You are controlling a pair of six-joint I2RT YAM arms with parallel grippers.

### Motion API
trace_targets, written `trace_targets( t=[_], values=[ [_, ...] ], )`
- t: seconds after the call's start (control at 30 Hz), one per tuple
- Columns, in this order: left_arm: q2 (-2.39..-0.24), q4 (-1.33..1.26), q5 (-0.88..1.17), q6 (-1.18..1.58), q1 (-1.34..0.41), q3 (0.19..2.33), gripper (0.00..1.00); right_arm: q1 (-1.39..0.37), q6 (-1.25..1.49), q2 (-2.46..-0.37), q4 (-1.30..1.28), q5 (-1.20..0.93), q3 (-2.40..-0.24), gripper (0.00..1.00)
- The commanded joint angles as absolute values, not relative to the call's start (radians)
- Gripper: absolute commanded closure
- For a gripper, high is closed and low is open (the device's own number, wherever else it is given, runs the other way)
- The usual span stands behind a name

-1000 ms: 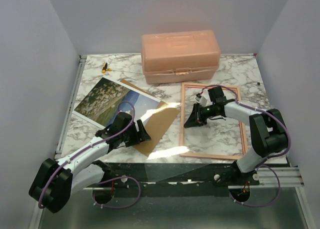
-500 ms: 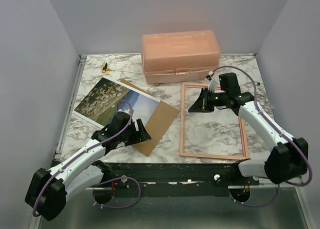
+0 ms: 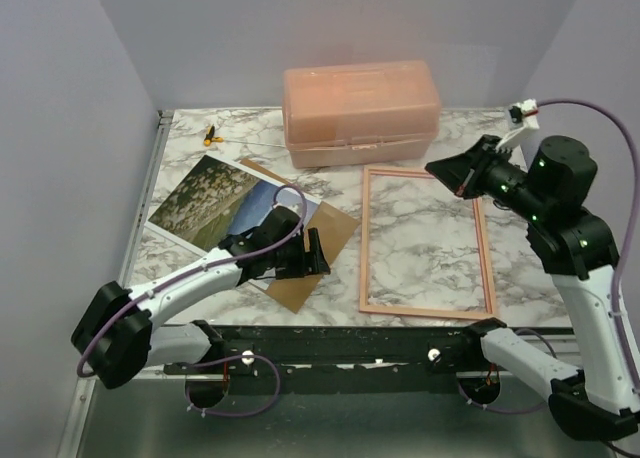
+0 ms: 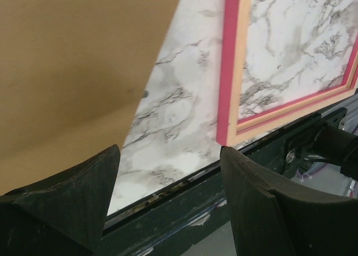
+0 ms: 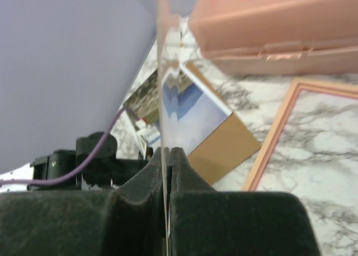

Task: Put the photo into the frame
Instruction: Pick up the photo frame item at the center of the board, then move the photo frame to the center of the board.

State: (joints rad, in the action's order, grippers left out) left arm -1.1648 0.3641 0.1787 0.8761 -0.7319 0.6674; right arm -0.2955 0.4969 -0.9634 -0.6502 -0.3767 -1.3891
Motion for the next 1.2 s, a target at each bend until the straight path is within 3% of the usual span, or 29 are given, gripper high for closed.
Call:
trace_targets(
  t=[0.0,0.2,0.57,0.87,1.0,1.07,1.17],
  values=[
    [-1.313,0.348,0.128,0.899,-0.82,0.807,0.26,-0.299,0.481,-0.875,-0.696,-0.096,-1.451,0.99],
    [-1.523,0.36,0.082,0.919,-0.943,0.985,0.28,-0.299,0.453,-0.816,-0.725,0.092,-1.501,0.99],
    [-1.845,0.595,-0.12,0.903,-1.066,1.3,0.33,-0.299,0.417,-0.804,-0.802,0.205,-1.535,0.99],
    [-1.92,0.576,-0.117,0.895,-1.075,1.316,0.37,-0.299,0.419,-0.811,-0.812,0.196,-1.509,0.99],
    [-1.946,0.571,-0.107,0.879,-1.075,1.334,0.57,-0.299,0.426,-0.812,-0.81,0.194,-1.499,0.99],
    [-1.944,0.575,-0.109,0.872,-1.077,1.339,0.79,-0.298,0.43,-0.805,-0.802,0.199,-1.487,0.99],
    [-1.909,0.586,-0.121,0.873,-1.078,1.333,0.99,-0.299,0.433,-0.8,-0.799,0.205,-1.478,0.99]
  ],
)
